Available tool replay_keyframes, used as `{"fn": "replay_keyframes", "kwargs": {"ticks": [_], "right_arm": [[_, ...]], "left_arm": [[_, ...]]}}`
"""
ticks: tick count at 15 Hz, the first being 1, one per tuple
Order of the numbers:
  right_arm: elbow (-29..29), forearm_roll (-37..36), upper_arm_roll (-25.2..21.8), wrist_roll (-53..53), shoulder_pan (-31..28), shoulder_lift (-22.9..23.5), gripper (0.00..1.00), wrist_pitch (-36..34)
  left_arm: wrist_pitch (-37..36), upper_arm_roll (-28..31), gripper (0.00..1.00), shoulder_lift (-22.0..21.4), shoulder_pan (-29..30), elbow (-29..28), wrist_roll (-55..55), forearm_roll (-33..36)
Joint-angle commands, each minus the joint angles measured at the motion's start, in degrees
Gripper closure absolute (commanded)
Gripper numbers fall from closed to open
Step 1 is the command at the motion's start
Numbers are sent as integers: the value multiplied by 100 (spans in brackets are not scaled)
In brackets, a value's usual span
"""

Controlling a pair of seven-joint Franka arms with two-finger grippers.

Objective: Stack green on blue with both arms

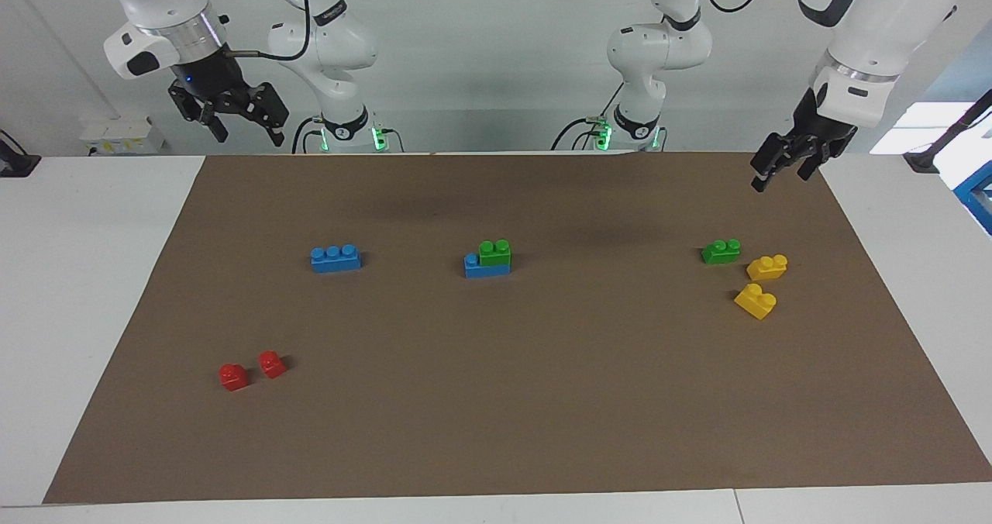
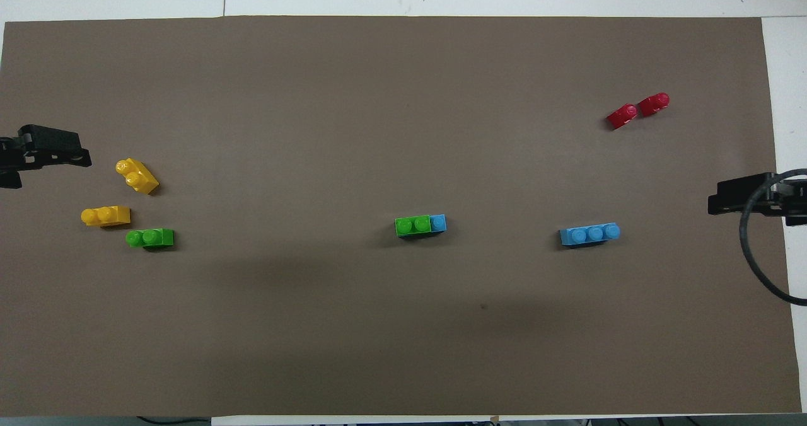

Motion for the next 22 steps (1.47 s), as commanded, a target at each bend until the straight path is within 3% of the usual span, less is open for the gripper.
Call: {"fn": "replay_keyframes", "kwargs": {"ticks": [1, 3, 6, 10, 22], "right_arm": [[259, -125, 34, -110, -77, 214, 0, -196], [592, -125, 34, -102, -77, 486, 0, -398], [638, -125, 43, -67, -33, 523, 0, -416], [655, -361, 43, -75, -33, 523, 0, -417], [655, -521, 52, -40, -33, 523, 0, -285]], "left_arm": [[-605, -20, 0, 88, 58, 532, 464, -48], [-747, 76, 0, 71, -21, 630, 544, -22], [-441, 7, 0, 62, -12, 508, 544, -31], [-237, -766, 0, 105, 672, 375, 518, -31], [-448, -697, 0, 88, 594, 305, 808, 215]]}}
